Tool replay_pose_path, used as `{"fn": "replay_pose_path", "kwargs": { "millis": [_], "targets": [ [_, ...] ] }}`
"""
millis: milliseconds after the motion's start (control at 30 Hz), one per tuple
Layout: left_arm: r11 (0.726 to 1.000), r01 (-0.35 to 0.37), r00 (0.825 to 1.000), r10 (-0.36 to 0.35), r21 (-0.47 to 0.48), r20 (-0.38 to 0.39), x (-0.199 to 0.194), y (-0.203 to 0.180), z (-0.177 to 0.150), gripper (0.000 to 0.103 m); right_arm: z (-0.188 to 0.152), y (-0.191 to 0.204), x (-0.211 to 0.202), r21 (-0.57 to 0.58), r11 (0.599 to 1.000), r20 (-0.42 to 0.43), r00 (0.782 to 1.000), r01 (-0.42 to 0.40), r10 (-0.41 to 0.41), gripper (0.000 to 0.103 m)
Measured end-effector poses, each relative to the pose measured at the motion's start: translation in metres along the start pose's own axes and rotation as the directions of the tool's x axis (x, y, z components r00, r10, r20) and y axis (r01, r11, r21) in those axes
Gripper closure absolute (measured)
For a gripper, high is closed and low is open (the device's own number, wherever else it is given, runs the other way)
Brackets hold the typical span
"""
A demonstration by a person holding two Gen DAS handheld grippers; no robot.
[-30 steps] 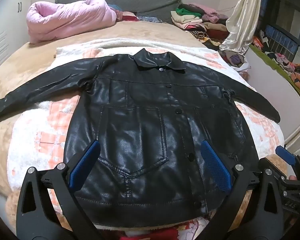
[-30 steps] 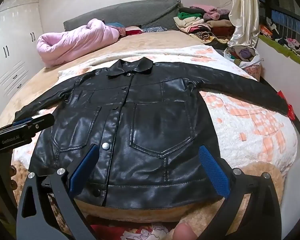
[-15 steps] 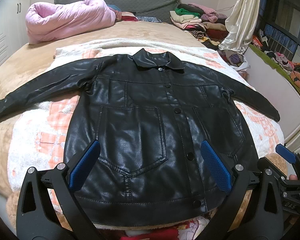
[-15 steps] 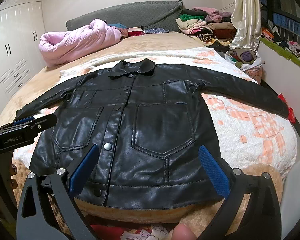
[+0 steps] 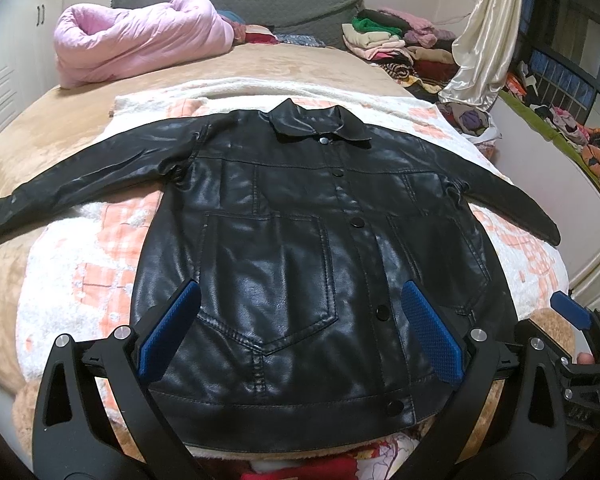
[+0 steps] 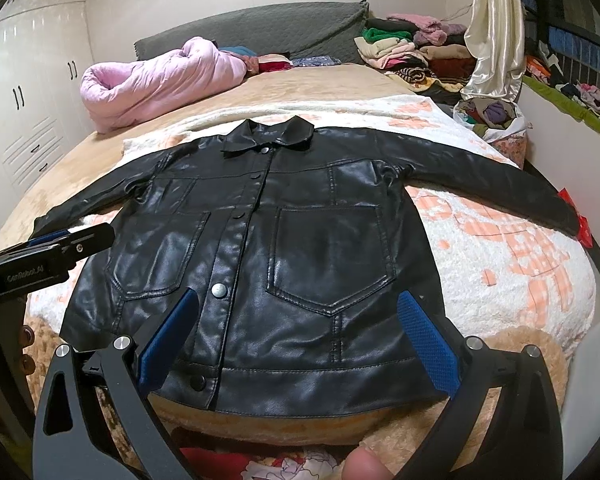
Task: Fold large clothes
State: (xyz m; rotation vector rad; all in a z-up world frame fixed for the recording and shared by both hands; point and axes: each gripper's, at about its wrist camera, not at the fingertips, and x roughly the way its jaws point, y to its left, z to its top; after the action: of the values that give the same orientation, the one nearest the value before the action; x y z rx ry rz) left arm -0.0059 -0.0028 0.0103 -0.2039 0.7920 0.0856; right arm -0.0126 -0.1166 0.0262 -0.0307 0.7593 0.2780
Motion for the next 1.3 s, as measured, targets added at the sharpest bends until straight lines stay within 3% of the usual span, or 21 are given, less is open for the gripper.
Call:
{"fn": "replay_pose_path", "kwargs": {
  "millis": [1300],
  "targets": [
    [1.000, -0.001, 1.000, 0.001, 0.012, 0.008, 0.000, 0.002, 0.003, 0.009, 0.003, 0.003, 0.009, -0.019, 1.000, -0.014, 1.000, -0.012, 0.012, 0.004]
  ]
}}
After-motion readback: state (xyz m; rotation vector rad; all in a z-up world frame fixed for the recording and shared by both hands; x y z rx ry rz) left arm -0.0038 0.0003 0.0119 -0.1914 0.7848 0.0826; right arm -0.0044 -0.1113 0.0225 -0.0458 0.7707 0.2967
